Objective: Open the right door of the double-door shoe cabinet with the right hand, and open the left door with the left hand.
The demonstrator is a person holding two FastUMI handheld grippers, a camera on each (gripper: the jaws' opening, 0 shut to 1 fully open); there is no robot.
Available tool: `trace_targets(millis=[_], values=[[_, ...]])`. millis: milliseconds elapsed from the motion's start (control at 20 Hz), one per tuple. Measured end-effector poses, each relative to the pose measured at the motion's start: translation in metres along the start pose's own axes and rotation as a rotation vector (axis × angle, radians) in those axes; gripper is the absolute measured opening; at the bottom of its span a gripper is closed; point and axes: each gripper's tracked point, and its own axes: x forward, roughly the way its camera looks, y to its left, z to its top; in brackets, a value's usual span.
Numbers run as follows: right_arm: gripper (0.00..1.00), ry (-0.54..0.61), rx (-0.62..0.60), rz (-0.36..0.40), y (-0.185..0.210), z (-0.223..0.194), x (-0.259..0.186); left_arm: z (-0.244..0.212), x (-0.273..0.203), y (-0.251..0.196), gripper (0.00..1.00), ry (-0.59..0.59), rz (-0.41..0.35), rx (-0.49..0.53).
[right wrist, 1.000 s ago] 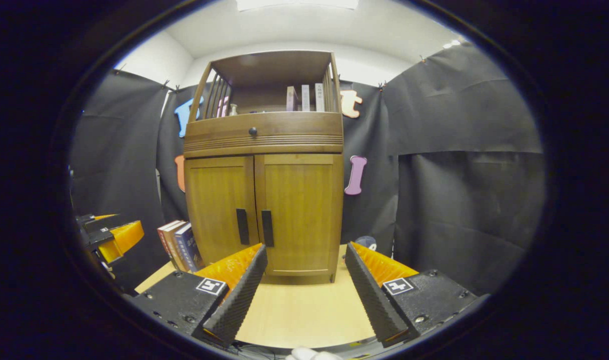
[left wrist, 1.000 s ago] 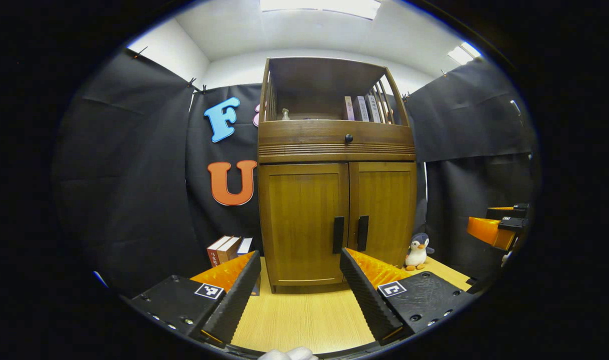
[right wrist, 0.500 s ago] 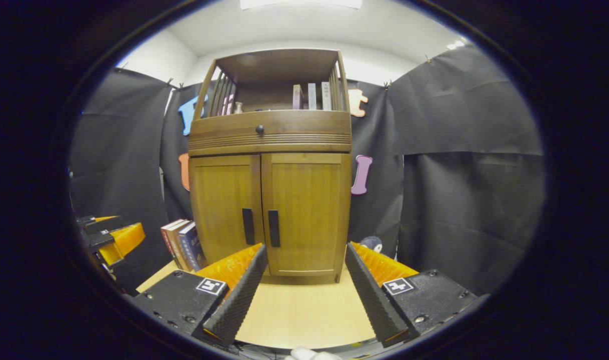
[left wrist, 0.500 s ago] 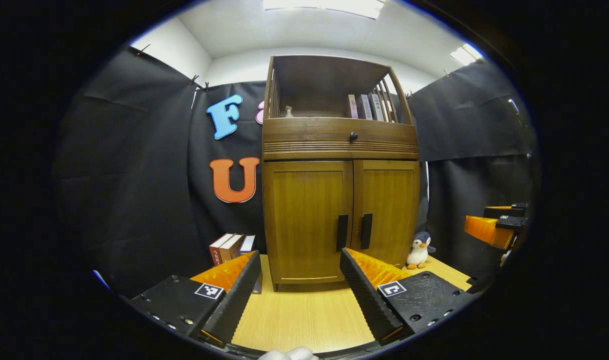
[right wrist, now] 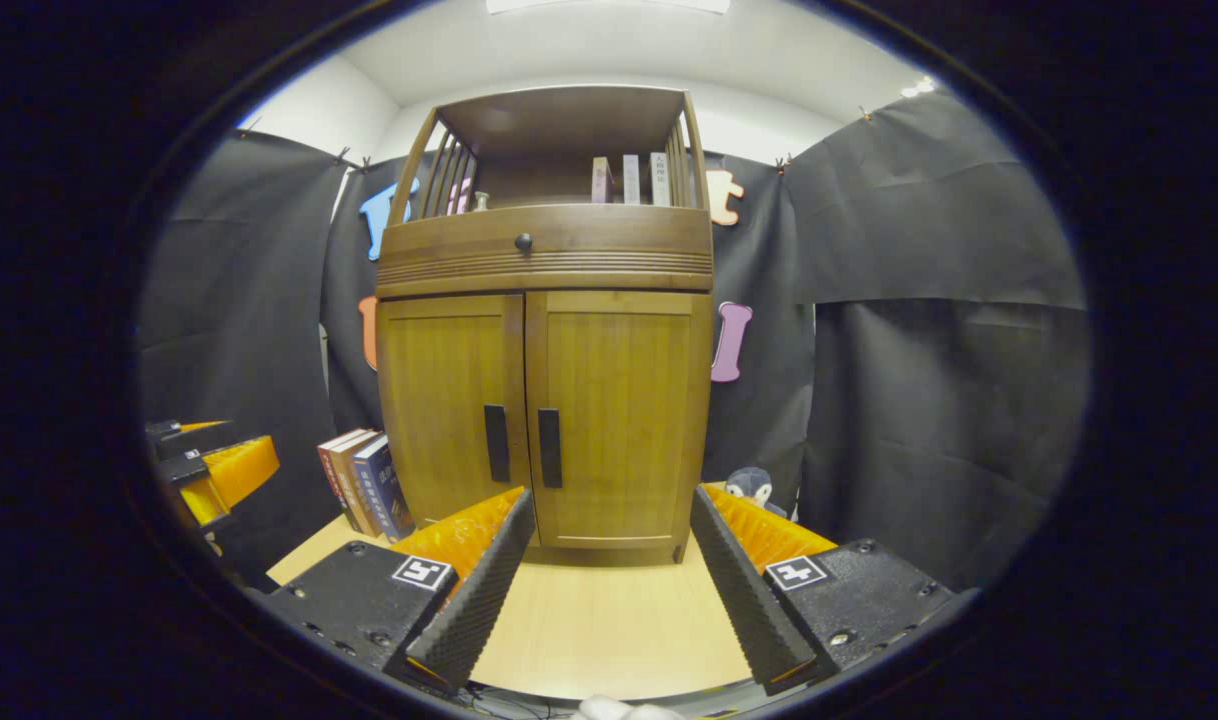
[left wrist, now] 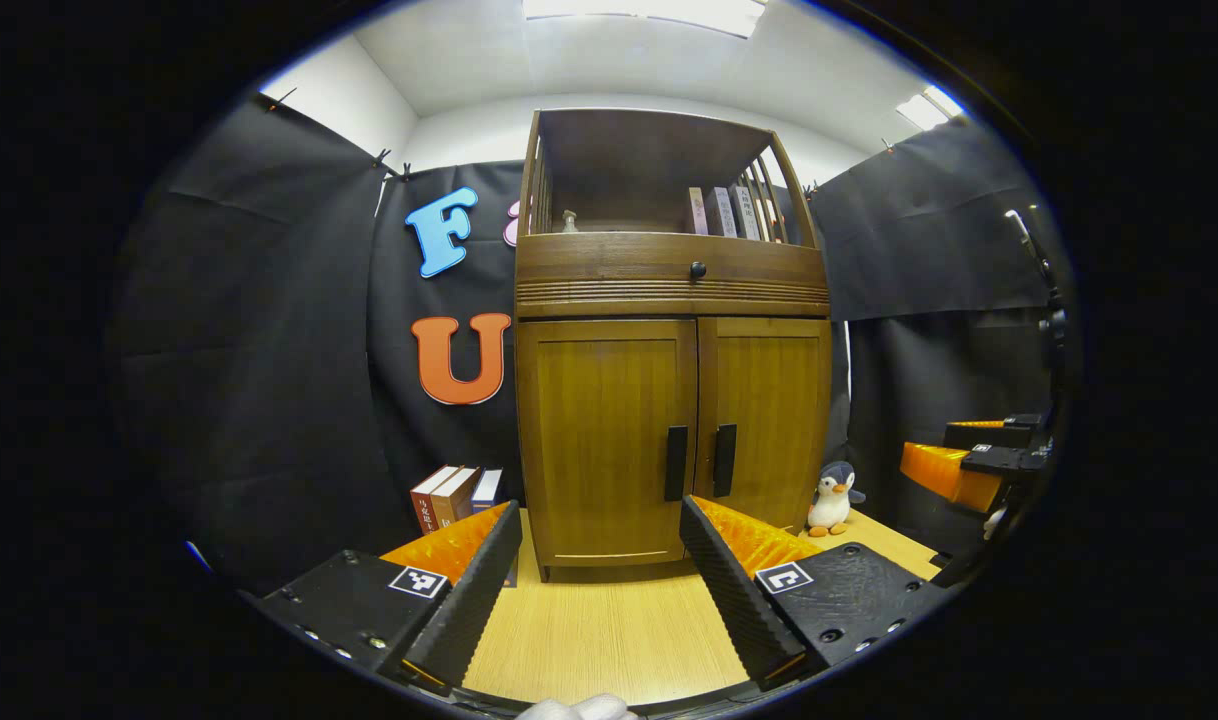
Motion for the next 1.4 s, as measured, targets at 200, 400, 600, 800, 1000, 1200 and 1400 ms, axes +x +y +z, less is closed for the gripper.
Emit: trace_targets(millis=[200,400,600,800,1000,1200,1400], values=[[1.0,0.007,-0.006,0.004,0.0,-0.009,0.037,0.005,0.0,0.002,0.96,-0.001,0.016,0.009],[0.99,0.022,-0.018,0.029,0.007,-0.016,0.079,0.011,-0.001,0.009,0.96,0.002,0.049,0.017],[0.99,0.031,-0.018,0.061,0.021,-0.022,0.122,0.012,-0.003,0.015,0.96,0.001,0.08,0.015],[0.99,0.046,0.001,0.096,0.036,-0.026,0.156,0.009,-0.004,0.022,0.96,0.007,0.104,-0.001],[1.0,0.045,0.001,0.105,0.046,-0.025,0.196,0.008,-0.004,0.028,0.96,0.019,0.133,0.003],[0.99,0.037,-0.001,0.108,0.057,-0.026,0.234,0.009,-0.003,0.036,0.96,0.013,0.167,0.004],[0.99,0.069,-0.012,0.113,0.07,-0.035,0.267,0.007,-0.002,0.039,0.96,0.024,0.188,-0.012]])
